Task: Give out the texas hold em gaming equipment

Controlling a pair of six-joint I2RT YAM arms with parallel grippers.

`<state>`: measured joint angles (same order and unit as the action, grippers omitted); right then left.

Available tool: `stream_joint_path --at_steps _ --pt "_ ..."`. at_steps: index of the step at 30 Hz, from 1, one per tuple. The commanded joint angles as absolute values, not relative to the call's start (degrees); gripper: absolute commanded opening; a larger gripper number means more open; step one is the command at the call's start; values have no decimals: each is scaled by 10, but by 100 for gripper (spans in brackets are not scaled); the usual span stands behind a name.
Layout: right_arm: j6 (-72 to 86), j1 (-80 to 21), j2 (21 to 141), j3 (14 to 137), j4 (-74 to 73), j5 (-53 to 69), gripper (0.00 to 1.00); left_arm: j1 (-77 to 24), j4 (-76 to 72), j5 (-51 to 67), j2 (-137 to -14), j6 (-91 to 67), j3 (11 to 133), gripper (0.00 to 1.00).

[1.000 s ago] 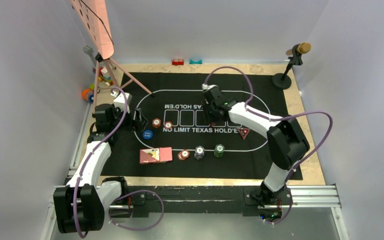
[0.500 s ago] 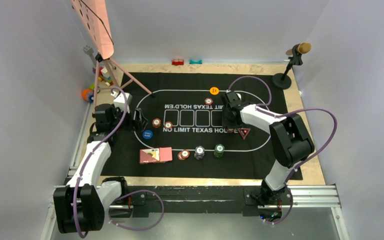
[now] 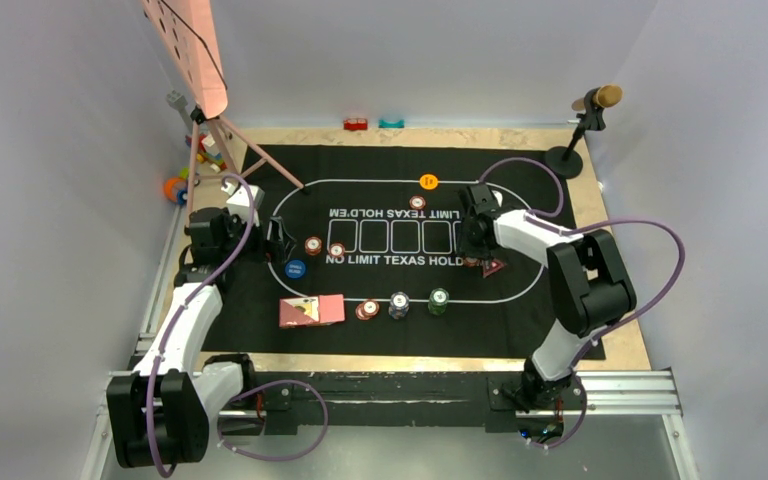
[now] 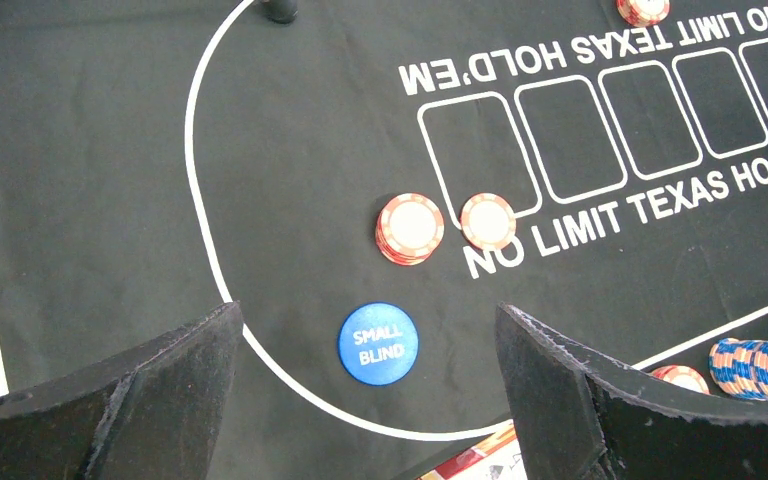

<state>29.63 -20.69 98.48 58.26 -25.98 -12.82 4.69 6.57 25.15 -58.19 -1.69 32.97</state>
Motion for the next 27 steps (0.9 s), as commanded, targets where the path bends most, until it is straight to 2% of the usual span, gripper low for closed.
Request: stream_joint_path --at_steps 1,17,22,24,27 --pt "316 -179 951 552 -307 -177 0 45 55 259 -568 -9 331 100" --pt "321 -171 934 531 -329 -179 1 44 58 265 -562 -9 331 100" --pt "318 -171 940 534 -325 -173 32 45 59 265 -563 -9 331 100" --pt "317 -171 942 534 -323 -168 39 45 59 265 -563 -9 331 100" --pt "316 -170 941 534 -323 -164 43 44 59 265 -562 -9 332 100"
